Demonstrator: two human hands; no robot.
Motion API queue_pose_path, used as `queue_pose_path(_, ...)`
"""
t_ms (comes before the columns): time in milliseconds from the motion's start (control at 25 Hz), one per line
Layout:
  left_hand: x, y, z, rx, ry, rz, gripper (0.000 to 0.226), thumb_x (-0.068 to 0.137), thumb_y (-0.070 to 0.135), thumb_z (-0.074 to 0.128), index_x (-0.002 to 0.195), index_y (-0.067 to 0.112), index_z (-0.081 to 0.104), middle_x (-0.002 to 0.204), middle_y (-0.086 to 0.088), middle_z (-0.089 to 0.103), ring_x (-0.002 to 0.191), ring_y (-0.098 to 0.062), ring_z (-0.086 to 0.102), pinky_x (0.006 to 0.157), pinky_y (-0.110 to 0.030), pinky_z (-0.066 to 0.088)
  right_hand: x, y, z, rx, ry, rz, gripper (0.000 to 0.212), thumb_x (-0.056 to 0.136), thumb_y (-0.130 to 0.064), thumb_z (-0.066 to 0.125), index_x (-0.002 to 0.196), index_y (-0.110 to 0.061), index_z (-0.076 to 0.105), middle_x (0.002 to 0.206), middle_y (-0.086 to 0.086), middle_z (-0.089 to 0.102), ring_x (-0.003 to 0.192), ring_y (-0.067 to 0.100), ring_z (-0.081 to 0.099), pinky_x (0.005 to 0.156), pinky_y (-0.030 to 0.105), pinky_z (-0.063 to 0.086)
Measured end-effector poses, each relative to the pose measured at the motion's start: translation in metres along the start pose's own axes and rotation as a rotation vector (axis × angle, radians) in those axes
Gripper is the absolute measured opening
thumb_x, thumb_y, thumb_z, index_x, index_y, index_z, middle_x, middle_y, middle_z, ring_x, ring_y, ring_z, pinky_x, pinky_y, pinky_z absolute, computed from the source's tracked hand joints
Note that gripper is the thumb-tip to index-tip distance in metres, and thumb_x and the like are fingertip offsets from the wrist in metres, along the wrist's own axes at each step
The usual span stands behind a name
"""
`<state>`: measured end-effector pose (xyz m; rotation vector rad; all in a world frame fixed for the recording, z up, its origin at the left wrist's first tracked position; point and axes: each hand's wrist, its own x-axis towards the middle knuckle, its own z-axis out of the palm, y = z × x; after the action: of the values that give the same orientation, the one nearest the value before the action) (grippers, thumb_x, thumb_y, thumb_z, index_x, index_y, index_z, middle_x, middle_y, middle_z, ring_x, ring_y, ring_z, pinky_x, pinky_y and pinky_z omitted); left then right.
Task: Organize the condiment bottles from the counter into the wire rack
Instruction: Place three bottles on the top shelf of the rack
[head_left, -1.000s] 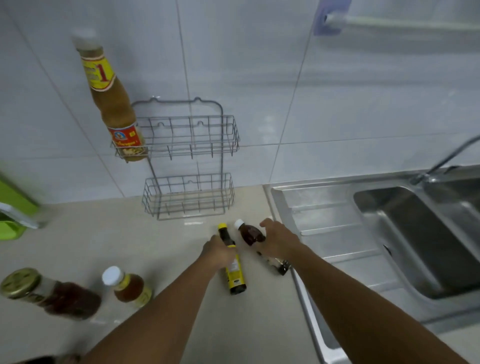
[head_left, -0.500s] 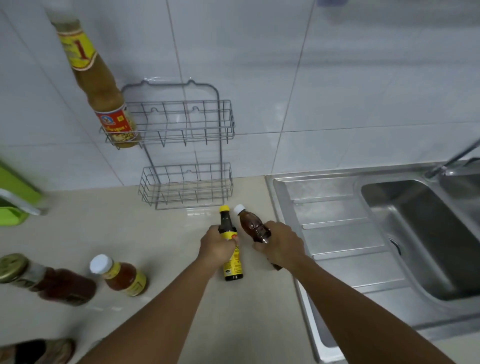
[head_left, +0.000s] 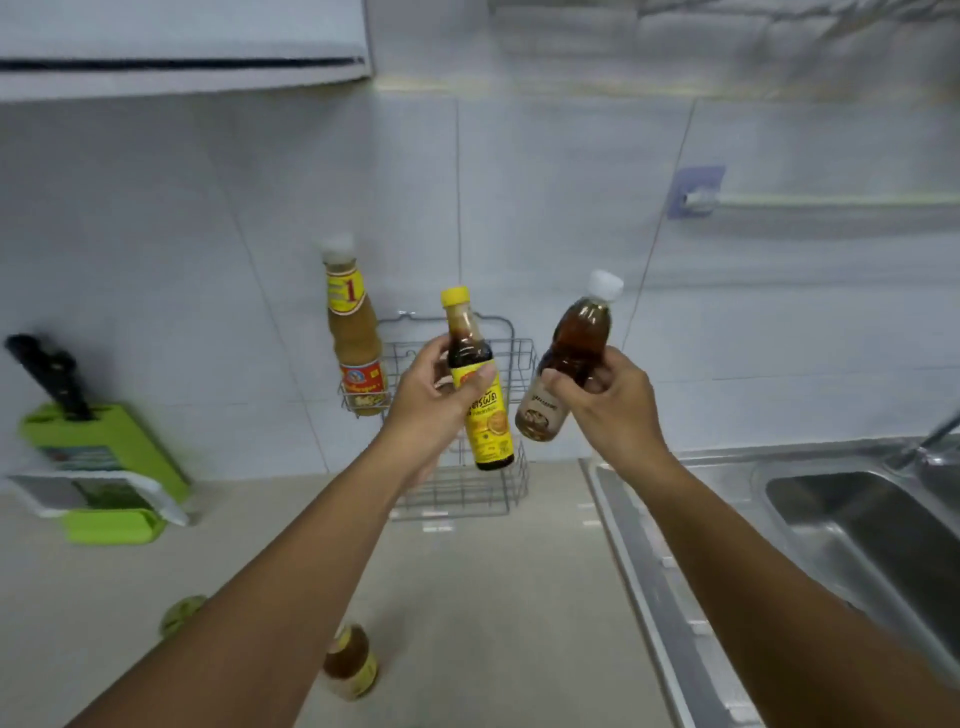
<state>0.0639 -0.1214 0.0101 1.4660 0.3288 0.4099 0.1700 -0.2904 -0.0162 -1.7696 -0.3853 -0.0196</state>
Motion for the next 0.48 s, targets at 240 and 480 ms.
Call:
queue_pose_path(240,0.045,0.044,-0.041,0.495,0.039,0.360,0.053,0.084,0.017,0.078,0.131,0.021,0.055,0.122,-0.001,0.068,0.114,-0.015,0.064,0.098,-0.030,0.054,0.041,-0.047,0.054,-0.086,-0.071,-0.109,0.043,0.076,-0.028,0.088,0.114,-0.022,0.069,0.105,-0.004,0.077,0.094,0.010,0.074,0.085,0.030,0.061)
queue_pose_path(480,0.063,0.022,-0.050,0.674,0.187,0.358,0.048,0.086,0.016,0.074,0.130,0.020,0.055,0.116,-0.002,0.070,0.096,-0.007,0.058,0.074,-0.007,0.041,0.057,-0.034,0.087,-0.058,-0.233,-0.084,0.055,0.080,-0.008,0.086,0.129,-0.014,0.063,0.120,0.002,0.074,0.098,0.018,0.077,0.090,0.039,0.063)
